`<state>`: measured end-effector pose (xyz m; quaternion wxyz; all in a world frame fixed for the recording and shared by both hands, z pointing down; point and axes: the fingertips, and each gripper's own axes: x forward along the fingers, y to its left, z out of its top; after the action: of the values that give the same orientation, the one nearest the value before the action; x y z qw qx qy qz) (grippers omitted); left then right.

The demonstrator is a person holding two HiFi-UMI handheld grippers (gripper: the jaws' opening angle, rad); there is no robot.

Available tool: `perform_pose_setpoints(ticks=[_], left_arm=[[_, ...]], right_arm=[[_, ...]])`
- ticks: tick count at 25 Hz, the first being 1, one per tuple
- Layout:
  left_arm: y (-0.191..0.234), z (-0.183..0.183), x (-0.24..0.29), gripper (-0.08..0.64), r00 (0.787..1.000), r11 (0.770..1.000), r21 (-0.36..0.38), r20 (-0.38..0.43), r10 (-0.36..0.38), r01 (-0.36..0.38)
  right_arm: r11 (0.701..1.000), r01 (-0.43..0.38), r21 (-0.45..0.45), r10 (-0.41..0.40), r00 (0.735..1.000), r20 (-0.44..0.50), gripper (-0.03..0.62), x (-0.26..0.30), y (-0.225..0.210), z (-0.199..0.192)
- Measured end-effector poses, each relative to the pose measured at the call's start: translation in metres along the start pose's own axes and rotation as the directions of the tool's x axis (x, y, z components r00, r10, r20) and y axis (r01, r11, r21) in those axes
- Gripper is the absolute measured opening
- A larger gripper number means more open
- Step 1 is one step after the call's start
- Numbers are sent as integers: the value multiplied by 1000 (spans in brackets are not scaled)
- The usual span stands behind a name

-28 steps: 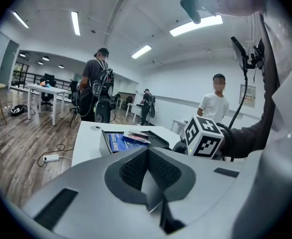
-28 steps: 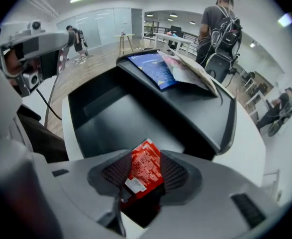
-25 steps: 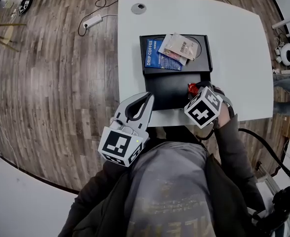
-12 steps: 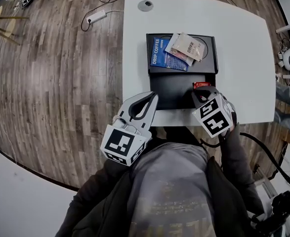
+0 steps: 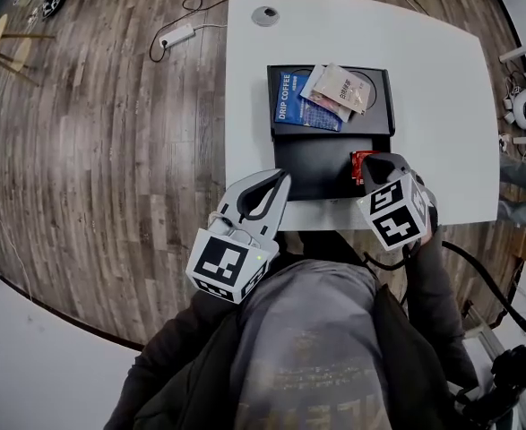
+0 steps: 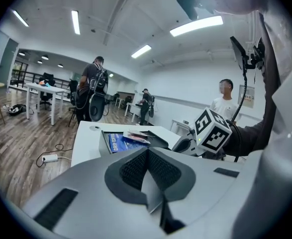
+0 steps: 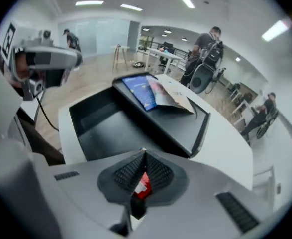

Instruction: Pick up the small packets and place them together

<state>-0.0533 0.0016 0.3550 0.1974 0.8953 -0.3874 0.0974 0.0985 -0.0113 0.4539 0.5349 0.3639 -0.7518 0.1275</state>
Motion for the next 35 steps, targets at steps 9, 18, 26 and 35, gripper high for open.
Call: perform_pose_setpoints(ticks=[9, 18, 26, 35], left_arm=[[-77, -4, 88, 0, 946, 954, 129, -217, -239, 271], [-118, -70, 155, 2, 740, 875, 82, -574, -351, 478], [-103, -124, 167, 2, 579, 858, 69, -765, -282, 509], [-67, -125, 134, 1, 579, 890, 48, -775, -254, 454]], right_arm=[[949, 13, 316, -103, 957, 270, 5, -65, -37, -13], [863, -71, 501, -114, 937, 329, 5, -70, -42, -60], [831, -89, 549, -126, 931, 341, 5, -62, -49, -75], [879, -111, 464, -87, 919, 384, 5, -70, -48, -41]])
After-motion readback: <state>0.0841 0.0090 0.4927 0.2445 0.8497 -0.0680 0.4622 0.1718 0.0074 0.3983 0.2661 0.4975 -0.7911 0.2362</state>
